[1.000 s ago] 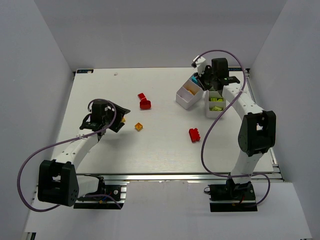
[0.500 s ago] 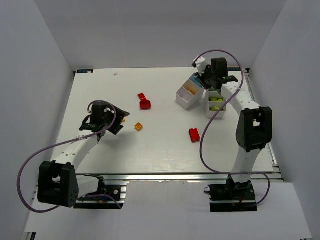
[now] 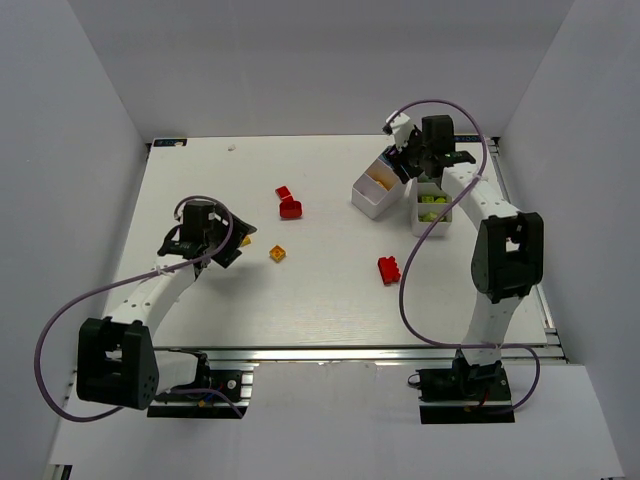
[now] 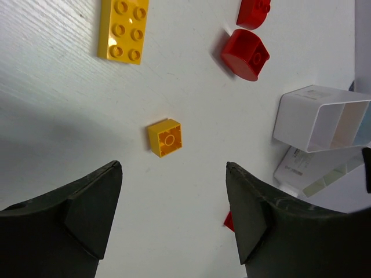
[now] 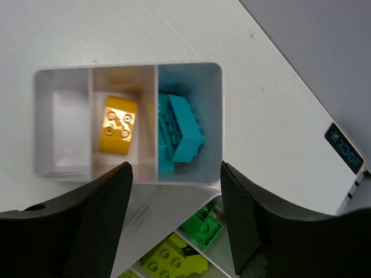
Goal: Sort the legos into containers by color
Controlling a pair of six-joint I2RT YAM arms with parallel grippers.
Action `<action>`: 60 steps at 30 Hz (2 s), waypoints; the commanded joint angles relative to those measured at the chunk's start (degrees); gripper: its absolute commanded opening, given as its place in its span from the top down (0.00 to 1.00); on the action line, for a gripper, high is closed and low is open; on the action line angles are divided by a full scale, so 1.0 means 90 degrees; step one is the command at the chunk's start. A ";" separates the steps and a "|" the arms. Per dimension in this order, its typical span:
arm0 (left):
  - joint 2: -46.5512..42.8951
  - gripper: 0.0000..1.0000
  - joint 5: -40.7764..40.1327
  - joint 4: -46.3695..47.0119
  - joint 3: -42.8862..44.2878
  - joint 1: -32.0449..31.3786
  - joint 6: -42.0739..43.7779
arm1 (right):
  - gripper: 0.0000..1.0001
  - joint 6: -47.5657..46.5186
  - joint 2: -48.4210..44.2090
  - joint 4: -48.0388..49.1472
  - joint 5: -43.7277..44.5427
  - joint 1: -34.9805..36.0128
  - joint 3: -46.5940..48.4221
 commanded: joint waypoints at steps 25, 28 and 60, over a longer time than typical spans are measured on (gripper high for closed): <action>0.4131 0.24 -0.1815 -0.1377 0.3674 0.0013 0.3554 | 0.32 -0.0888 -0.2527 -0.0794 -0.4686 -0.0055 -0.2039; 0.4395 0.33 -0.1698 -0.1396 0.3820 0.0013 0.3505 | 0.32 -0.0742 -0.2546 -0.0745 -0.4696 -0.0055 -0.2039; 0.0939 0.86 0.1222 0.1142 0.0667 -0.0143 -0.0811 | 0.24 0.6367 -0.0779 0.1189 -0.2157 0.2796 -0.1083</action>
